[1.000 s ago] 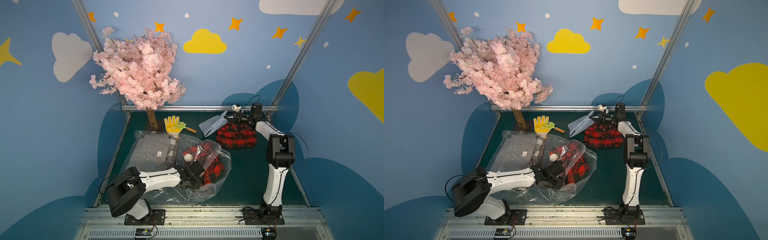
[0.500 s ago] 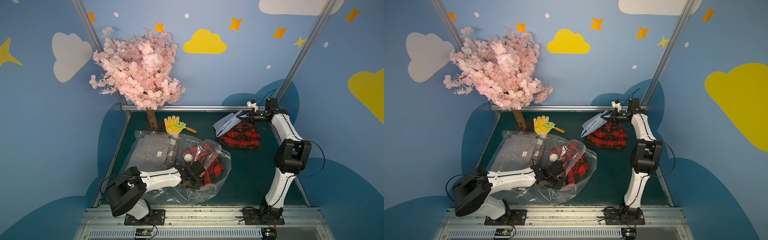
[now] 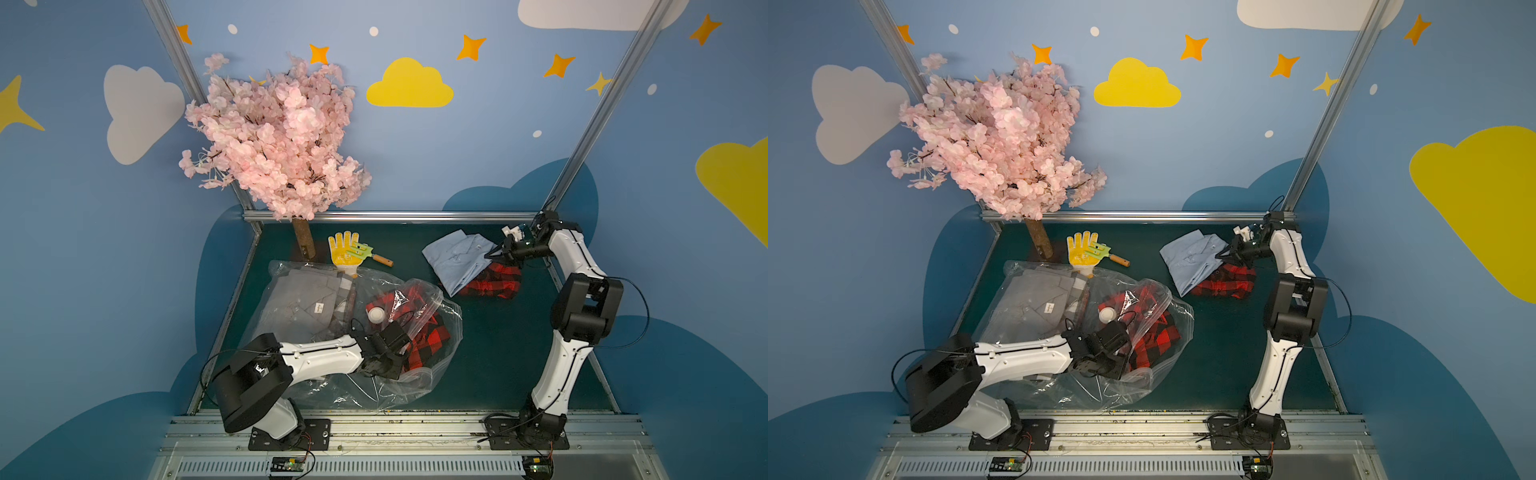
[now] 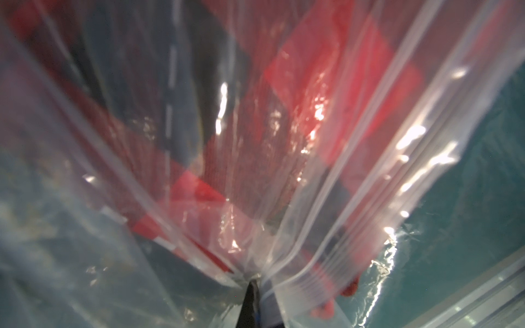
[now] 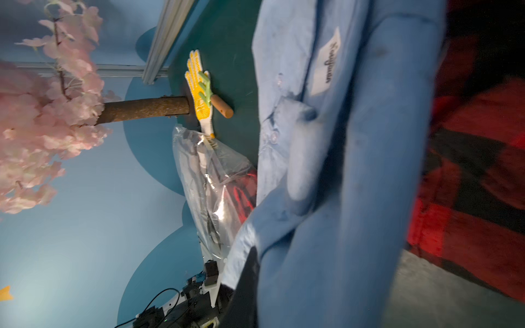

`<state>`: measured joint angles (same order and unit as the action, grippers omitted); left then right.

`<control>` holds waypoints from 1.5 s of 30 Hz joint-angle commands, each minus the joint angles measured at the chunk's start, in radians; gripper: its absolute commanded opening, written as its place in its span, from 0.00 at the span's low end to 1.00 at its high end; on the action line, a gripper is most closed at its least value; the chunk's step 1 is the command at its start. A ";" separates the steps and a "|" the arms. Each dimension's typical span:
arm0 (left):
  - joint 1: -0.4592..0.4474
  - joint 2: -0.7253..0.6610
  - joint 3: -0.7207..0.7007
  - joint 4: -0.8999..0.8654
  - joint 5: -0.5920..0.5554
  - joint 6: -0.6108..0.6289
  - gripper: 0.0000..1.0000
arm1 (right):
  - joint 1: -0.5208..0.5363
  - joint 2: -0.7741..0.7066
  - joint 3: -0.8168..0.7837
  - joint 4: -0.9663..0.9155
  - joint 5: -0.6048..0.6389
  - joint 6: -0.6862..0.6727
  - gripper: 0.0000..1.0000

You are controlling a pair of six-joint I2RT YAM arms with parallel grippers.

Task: Take the shirt out of the vacuum bag
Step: Place the shirt at the center of the board.

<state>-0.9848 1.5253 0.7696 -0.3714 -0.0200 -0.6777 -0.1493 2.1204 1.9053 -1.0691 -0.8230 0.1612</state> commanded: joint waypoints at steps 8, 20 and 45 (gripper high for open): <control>-0.011 -0.013 -0.007 -0.024 0.042 0.027 0.04 | -0.082 -0.190 -0.328 0.323 0.118 0.187 0.71; -0.011 -0.033 -0.002 -0.021 0.048 0.033 0.05 | -0.061 -0.591 -0.865 0.650 0.127 0.418 0.77; -0.010 -0.025 -0.009 -0.013 0.045 0.034 0.05 | 0.167 -0.389 -1.388 1.875 0.335 0.997 0.78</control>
<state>-0.9871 1.5055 0.7696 -0.3653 -0.0063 -0.6510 0.0040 1.6958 0.5014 0.6895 -0.5339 1.1099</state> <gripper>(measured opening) 0.050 0.782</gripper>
